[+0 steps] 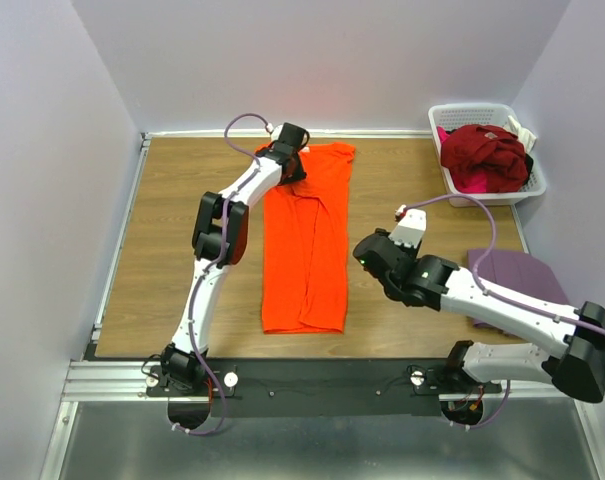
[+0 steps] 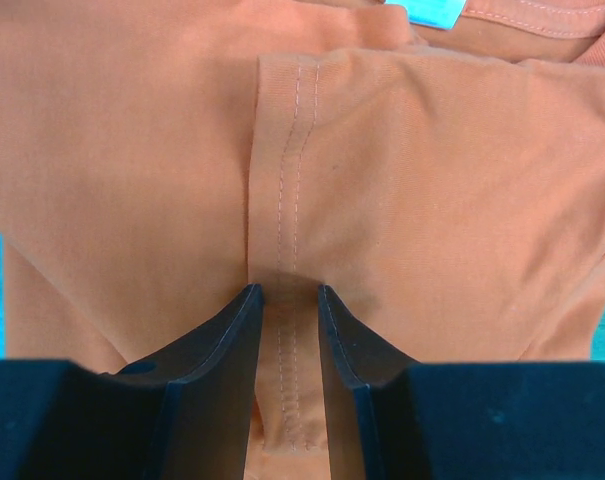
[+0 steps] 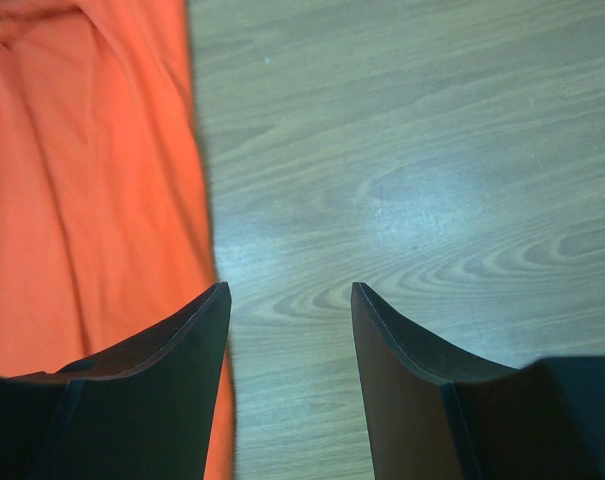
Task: Fold and stack the t-shirts
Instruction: Rotate the tshirt 90 degrees, then grab the bottom of the folded rectangular tshirt with both arms
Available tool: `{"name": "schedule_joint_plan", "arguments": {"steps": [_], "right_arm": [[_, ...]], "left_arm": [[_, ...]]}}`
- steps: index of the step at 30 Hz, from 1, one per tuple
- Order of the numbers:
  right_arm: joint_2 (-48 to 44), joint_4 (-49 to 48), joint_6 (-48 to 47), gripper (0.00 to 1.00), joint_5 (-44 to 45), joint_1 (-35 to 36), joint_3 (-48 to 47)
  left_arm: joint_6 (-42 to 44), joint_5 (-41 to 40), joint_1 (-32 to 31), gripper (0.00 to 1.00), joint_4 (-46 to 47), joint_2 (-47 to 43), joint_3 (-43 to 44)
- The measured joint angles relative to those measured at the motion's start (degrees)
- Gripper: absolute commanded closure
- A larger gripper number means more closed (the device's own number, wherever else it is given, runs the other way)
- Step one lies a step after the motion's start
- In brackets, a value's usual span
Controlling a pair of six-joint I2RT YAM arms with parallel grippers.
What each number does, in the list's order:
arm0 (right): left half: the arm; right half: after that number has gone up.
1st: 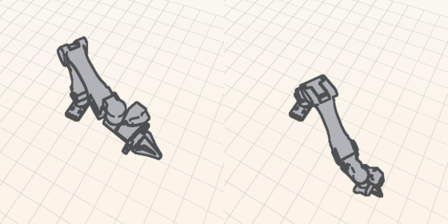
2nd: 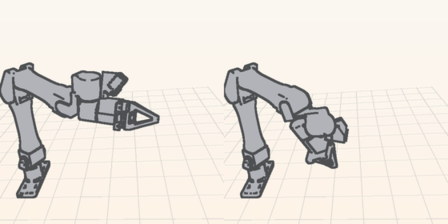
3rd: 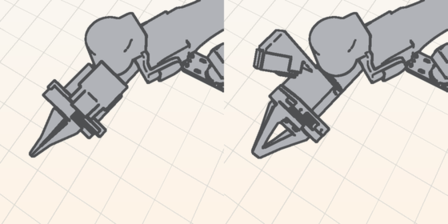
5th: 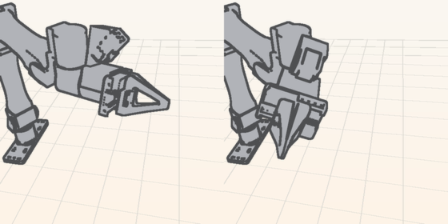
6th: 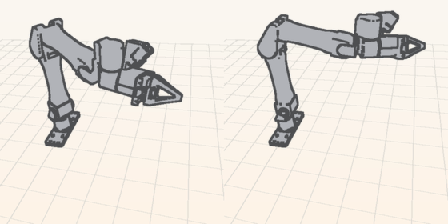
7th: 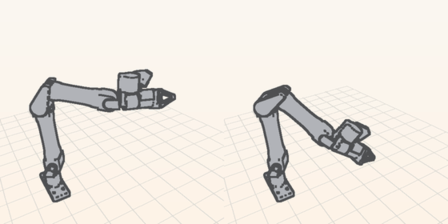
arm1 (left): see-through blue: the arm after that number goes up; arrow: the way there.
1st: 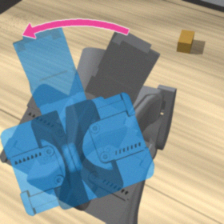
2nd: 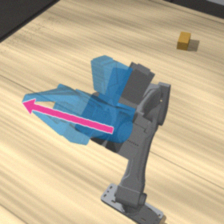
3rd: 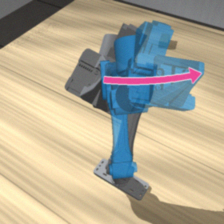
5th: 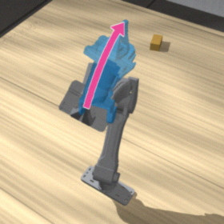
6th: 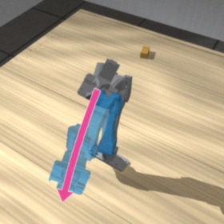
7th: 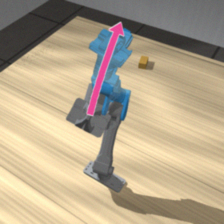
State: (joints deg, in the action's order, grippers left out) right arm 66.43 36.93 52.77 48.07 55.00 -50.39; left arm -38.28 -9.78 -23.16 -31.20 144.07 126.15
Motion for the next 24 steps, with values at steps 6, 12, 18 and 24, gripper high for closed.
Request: {"name": "schedule_joint_plan", "arguments": {"steps": [6, 12, 18, 24], "right_arm": [[6.6, 0.0, -0.1, 0.39, -2.5, 0.0, -0.1], [12.3, -2.1, -2.3, 0.39, -7.6, 0.0, -0.5], [15.3, -7.6, -6.5, 0.39, -16.0, -0.1, -0.2], [12.1, -14.6, -9.7, 0.39, -25.1, 0.0, 6.0]], "left_arm": [[4.0, 4.1, 2.1, 0.61, 3.7, -0.5, -1.1], [8.0, 5.6, 2.0, 0.62, 9.6, -9.6, -13.2], [9.0, 4.8, 1.6, 0.62, 14.0, -27.9, -30.0], [7.1, 2.4, -0.1, 0.63, 15.6, -43.6, -51.9]]}}
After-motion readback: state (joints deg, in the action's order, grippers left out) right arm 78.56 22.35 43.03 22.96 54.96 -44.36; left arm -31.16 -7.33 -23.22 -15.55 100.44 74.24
